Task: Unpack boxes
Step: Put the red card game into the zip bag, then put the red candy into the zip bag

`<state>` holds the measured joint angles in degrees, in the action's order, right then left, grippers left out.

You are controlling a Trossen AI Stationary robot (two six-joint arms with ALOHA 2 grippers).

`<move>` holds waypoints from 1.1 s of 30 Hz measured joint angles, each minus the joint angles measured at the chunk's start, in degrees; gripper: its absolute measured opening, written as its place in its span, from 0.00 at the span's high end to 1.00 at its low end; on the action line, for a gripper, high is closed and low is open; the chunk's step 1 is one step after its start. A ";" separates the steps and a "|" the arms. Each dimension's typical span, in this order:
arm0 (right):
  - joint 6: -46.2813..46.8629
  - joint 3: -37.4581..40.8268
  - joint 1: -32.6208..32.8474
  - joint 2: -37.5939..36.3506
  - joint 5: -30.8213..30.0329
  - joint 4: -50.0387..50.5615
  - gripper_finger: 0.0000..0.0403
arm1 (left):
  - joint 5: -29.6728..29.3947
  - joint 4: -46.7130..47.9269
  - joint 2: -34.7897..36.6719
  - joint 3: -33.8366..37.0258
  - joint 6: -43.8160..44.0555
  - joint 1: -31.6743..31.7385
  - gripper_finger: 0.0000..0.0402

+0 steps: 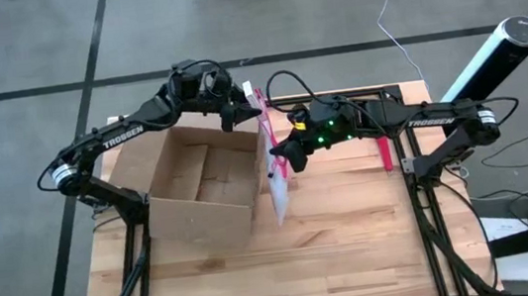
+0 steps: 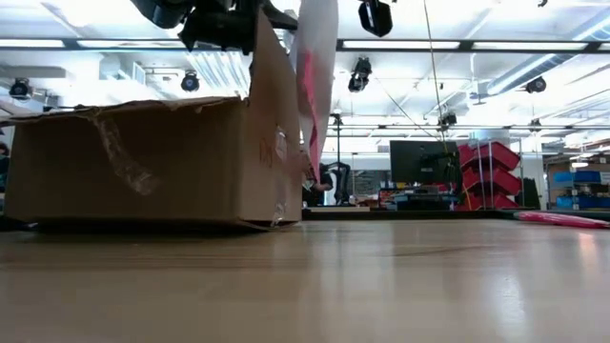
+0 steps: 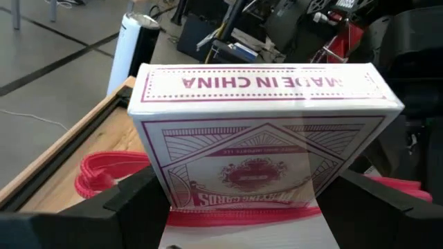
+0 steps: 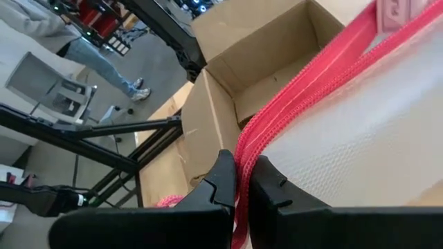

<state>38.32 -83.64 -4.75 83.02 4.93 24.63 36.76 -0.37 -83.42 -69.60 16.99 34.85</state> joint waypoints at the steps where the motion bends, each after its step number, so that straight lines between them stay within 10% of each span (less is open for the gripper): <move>1: -0.04 0.00 0.00 0.00 0.00 -0.14 1.00 | -0.07 -0.01 0.00 -0.02 -0.02 0.00 0.23; 33: -0.27 0.00 0.00 -0.18 0.01 6.77 1.00 | 4.23 -0.03 0.05 0.00 -1.45 -0.28 0.12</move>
<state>38.05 -83.64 -4.76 82.85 4.94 31.40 40.99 -0.40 -83.36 -69.60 15.54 34.57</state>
